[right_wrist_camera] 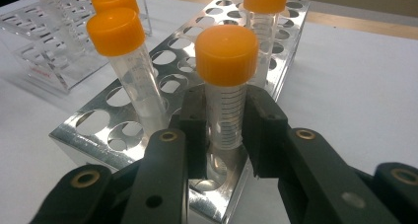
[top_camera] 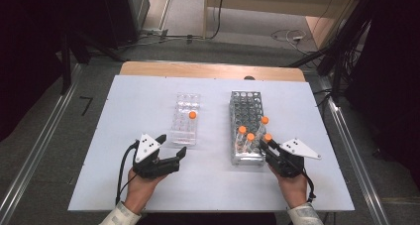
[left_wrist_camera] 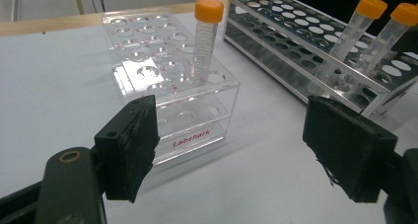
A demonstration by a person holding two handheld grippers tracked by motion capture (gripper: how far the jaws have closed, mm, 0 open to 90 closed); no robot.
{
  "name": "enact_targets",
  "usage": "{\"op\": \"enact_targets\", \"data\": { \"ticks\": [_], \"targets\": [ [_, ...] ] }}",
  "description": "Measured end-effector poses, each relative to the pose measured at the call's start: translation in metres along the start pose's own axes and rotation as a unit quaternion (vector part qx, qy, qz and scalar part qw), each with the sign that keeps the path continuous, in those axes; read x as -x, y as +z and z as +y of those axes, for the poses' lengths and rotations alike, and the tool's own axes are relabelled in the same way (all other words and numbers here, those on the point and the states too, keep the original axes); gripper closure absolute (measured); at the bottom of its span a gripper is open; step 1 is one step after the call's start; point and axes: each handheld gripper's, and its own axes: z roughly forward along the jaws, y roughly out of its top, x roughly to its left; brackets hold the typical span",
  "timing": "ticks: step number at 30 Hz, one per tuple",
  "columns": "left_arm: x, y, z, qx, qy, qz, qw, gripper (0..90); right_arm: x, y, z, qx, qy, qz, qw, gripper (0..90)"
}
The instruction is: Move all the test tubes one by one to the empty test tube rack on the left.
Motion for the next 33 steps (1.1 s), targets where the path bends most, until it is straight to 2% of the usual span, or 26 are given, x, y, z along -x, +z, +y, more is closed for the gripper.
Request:
{"op": "enact_targets", "data": {
  "ticks": [13, 27, 33],
  "targets": [
    [0.001, 0.000, 0.000, -0.001, 0.003, 0.000, 1.0000, 21.3, 0.001, -0.009, 0.006, 0.025, 0.009, -0.004, 0.9996, 71.0],
    [0.001, 0.000, 0.000, 0.000, 0.005, -0.001, 1.0000, 21.3, 0.000, -0.031, 0.021, 0.070, 0.019, -0.002, 0.9974, 71.3],
    [0.001, 0.000, 0.000, 0.000, 0.004, -0.002, 1.0000, 21.3, -0.003, -0.040, 0.025, 0.082, 0.016, 0.008, 0.9965, 71.5]
  ]
}}
